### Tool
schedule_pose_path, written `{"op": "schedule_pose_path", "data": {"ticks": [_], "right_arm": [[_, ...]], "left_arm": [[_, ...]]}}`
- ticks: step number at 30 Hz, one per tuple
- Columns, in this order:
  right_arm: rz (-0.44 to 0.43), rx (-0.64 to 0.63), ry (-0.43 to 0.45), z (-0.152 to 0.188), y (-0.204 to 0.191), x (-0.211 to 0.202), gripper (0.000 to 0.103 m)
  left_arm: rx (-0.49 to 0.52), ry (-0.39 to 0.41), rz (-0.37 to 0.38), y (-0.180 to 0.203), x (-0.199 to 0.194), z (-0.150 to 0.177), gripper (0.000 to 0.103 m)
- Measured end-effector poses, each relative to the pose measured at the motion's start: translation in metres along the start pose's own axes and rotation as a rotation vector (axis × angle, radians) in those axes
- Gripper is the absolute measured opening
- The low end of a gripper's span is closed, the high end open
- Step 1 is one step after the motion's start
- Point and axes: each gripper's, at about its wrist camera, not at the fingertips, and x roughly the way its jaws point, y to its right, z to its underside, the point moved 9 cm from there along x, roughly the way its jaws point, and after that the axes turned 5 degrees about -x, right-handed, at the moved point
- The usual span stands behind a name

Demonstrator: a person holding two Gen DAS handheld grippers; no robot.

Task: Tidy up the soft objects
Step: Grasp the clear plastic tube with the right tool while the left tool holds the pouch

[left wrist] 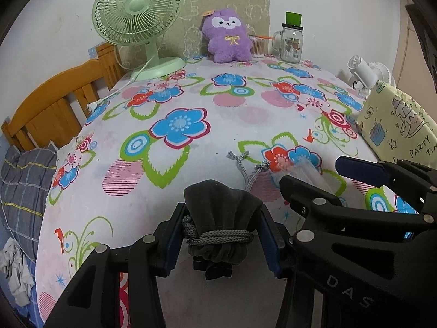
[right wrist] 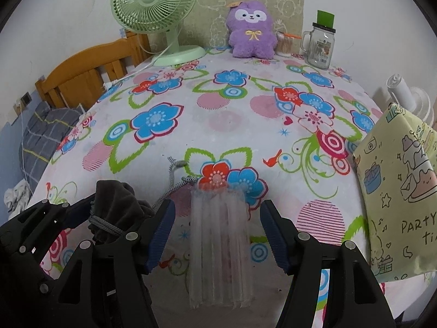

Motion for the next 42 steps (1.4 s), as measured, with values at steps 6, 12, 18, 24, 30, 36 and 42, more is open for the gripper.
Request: {"op": "schedule_pose_path", "data": {"ticks": [6, 12, 18, 24, 30, 36, 42], "right_arm": [[-0.011, 0.011, -0.026, 0.003, -0.001, 0.006, 0.068], [-0.014, 0.009, -0.057, 0.007, -0.004, 0.016, 0.068], [-0.019, 0.003, -0.064, 0.007, -0.006, 0.021, 0.067], [-0.046, -0.008, -0.056, 0.006, -0.011, 0.020, 0.050], [-0.052, -0.008, -0.049, 0.006, -0.011, 0.016, 0.027], [-0.008, -0.014, -0.039, 0.008, -0.002, 0.011, 0.020], [0.008, 0.001, -0.013, 0.005, 0.008, 0.000, 0.020]], "left_arm": [[0.009, -0.006, -0.011, 0.001, 0.003, 0.003, 0.052], [0.027, -0.008, -0.025, 0.001, 0.005, 0.006, 0.052], [0.028, -0.011, -0.025, 0.000, 0.008, 0.009, 0.052], [0.032, -0.009, -0.031, 0.002, 0.007, 0.008, 0.052], [0.039, -0.010, -0.028, 0.006, 0.008, 0.007, 0.052], [0.045, -0.016, -0.026, 0.011, 0.008, 0.005, 0.051], [0.048, -0.004, 0.005, 0.020, 0.004, 0.001, 0.051]]}}
